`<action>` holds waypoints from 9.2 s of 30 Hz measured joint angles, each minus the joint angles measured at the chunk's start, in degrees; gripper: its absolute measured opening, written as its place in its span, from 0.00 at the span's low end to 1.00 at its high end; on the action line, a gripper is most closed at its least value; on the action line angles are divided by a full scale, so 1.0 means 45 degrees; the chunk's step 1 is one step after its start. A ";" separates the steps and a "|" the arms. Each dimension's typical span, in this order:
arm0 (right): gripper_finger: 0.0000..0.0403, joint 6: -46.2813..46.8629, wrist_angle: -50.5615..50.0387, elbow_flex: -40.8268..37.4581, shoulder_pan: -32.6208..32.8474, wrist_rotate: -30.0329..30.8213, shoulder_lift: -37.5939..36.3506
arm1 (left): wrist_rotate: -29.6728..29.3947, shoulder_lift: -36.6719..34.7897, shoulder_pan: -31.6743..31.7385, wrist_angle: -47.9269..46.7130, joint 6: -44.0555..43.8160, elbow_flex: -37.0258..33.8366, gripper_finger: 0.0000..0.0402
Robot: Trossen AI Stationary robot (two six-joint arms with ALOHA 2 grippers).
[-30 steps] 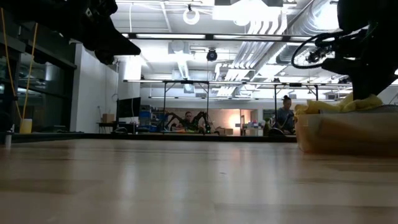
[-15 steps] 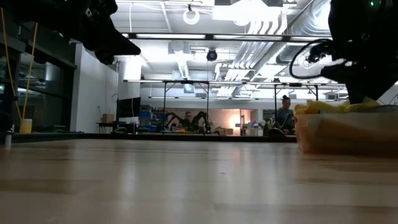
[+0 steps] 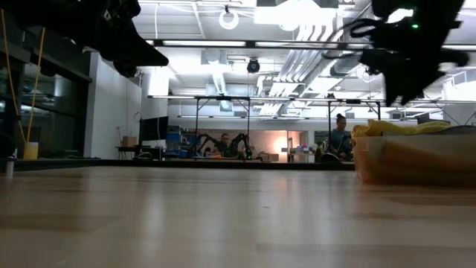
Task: Fold microfiber towels
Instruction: Return to Home Position
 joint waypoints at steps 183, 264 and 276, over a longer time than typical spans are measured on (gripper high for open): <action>0.00 -1.6542 1.7324 -1.1284 -0.1945 -0.6898 -1.5672 | 0.2532 -1.0757 -0.0962 -0.0863 -0.0333 -0.5192 0.00; 0.00 -1.6542 1.7324 -1.1289 -0.1945 -0.6878 -1.5667 | 0.2532 -1.0755 -0.0957 -0.0863 -0.0333 -0.5192 0.00; 0.00 -1.6546 1.7328 -1.1289 -0.1945 -0.6878 -1.5663 | 0.2527 -1.0752 -0.0957 -0.0863 -0.0333 -0.5192 0.00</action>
